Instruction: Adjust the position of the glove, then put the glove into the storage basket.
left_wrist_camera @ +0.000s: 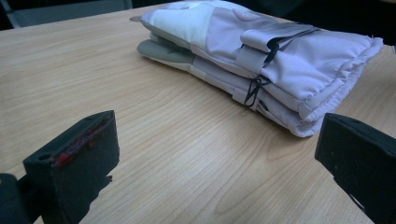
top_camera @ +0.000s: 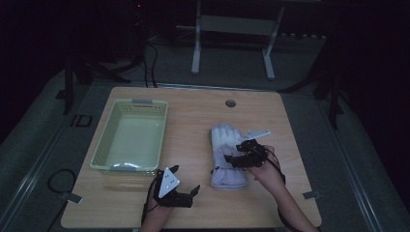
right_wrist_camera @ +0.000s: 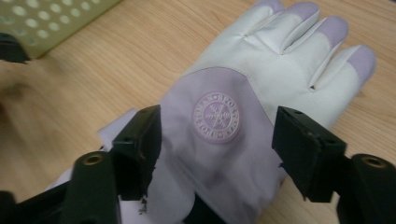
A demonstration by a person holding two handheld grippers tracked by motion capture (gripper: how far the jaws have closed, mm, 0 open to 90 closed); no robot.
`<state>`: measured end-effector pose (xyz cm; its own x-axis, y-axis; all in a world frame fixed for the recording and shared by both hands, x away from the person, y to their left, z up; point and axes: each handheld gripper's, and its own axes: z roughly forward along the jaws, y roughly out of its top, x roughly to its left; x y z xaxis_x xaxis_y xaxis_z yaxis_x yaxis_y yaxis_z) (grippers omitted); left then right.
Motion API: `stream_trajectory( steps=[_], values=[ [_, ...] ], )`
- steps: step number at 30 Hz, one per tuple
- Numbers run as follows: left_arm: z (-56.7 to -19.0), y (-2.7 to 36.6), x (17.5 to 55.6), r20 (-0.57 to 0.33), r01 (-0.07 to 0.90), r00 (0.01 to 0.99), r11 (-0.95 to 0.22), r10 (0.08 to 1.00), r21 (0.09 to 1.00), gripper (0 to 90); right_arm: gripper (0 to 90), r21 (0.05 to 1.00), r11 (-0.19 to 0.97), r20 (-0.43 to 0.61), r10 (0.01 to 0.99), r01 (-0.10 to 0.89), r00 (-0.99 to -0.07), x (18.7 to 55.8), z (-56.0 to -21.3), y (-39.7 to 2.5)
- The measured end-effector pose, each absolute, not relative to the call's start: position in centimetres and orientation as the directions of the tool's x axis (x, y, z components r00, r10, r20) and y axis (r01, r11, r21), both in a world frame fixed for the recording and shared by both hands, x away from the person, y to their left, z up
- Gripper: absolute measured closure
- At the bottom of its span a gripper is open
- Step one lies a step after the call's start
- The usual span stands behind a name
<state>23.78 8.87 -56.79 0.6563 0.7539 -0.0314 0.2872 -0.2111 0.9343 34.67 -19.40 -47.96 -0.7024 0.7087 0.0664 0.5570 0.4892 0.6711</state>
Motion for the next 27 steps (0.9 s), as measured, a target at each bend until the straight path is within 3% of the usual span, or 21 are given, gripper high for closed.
stream_trajectory(
  steps=[1, 4, 7, 13, 20, 24, 27],
  values=[
    [-56.8, 8.9, 23.8, -0.032, 0.288, 0.658, -0.213, 0.753, 0.934, 0.0, 16.9, 0.676, 0.495, 0.076, 0.691, 0.546, -0.719, 34.5, -47.8, -19.6],
    [-56.8, 8.7, 24.1, -0.016, 0.296, 0.669, -0.246, 0.743, 0.923, 0.0, 12.7, 0.697, 0.493, 0.093, 0.659, 0.521, -0.747, 34.0, -47.5, -20.2],
    [-56.7, 8.8, 24.3, -0.04, 0.32, 0.672, -0.242, 0.74, 0.916, 0.0, 13.8, 0.734, 0.482, 0.092, 0.628, 0.479, -0.773, 33.6, -47.1, -21.1],
    [-56.2, 8.8, 24.8, -0.089, 0.378, 0.693, -0.256, 0.715, 0.89, 0.0, 13.9, 0.804, 0.479, -0.059, 0.655, 0.353, -0.754, 33.1, -46.3, -22.6],
    [-55.0, 8.1, 24.6, -0.114, 0.407, 0.683, -0.246, 0.722, 0.88, 0.0, 10.0, 0.804, 0.45, -0.036, 0.688, 0.387, -0.725, 33.1, -46.8, -23.7],
    [-53.2, 6.6, 25.3, -0.116, 0.432, 0.684, -0.271, 0.721, 0.86, 0.0, 10.1, 0.803, 0.452, -0.038, 0.689, 0.388, -0.724, 32.8, -47.2, -23.6],
    [-52.1, 5.4, 25.9, -0.09, 0.425, 0.679, -0.289, 0.729, 0.858, 0.0, 21.7, 0.811, 0.45, -0.066, 0.707, 0.375, -0.704, 32.9, -47.1, -23.5]
  ],
)
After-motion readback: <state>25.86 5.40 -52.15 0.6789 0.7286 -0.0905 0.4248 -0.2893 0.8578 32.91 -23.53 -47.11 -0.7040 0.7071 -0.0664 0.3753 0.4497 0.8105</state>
